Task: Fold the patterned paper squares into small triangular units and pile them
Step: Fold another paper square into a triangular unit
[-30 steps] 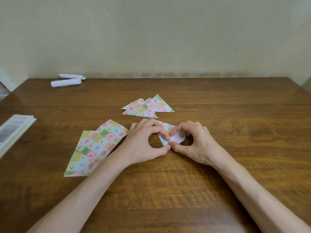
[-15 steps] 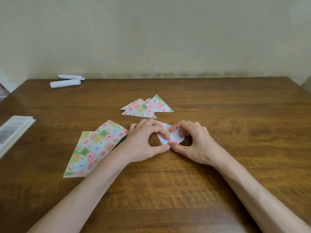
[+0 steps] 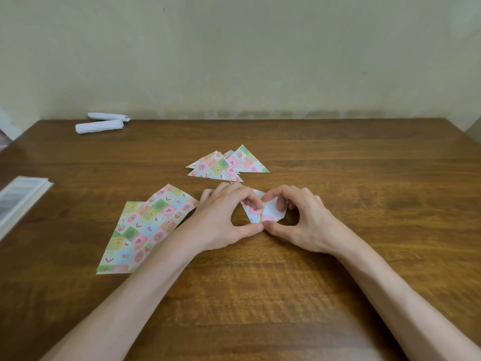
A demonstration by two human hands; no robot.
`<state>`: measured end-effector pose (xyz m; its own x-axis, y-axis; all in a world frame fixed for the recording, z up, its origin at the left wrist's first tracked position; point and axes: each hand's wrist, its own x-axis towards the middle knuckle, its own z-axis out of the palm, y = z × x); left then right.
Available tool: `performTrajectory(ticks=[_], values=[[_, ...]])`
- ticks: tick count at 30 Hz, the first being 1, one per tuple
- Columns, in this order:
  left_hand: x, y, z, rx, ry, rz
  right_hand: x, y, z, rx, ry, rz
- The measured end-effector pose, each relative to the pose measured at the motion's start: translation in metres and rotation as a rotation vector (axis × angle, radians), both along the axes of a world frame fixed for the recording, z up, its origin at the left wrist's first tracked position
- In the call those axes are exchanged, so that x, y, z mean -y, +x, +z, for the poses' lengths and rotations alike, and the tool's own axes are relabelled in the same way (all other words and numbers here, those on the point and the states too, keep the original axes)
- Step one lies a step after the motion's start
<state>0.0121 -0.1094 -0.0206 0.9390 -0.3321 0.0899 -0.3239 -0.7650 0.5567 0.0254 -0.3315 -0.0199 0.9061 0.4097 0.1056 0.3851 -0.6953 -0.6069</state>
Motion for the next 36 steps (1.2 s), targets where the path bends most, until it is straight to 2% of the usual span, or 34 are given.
performTrajectory(ticks=[21,32,36], values=[[0.001,-0.001,0.002,-0.034,-0.034,-0.007,0.003,0.003,-0.001,-0.070,0.029,0.007],[0.001,-0.002,0.003,-0.052,-0.021,-0.012,0.009,0.009,0.004,-0.170,0.188,0.027],[0.000,0.000,0.002,-0.067,-0.012,-0.014,0.010,0.011,0.004,-0.177,0.182,0.028]])
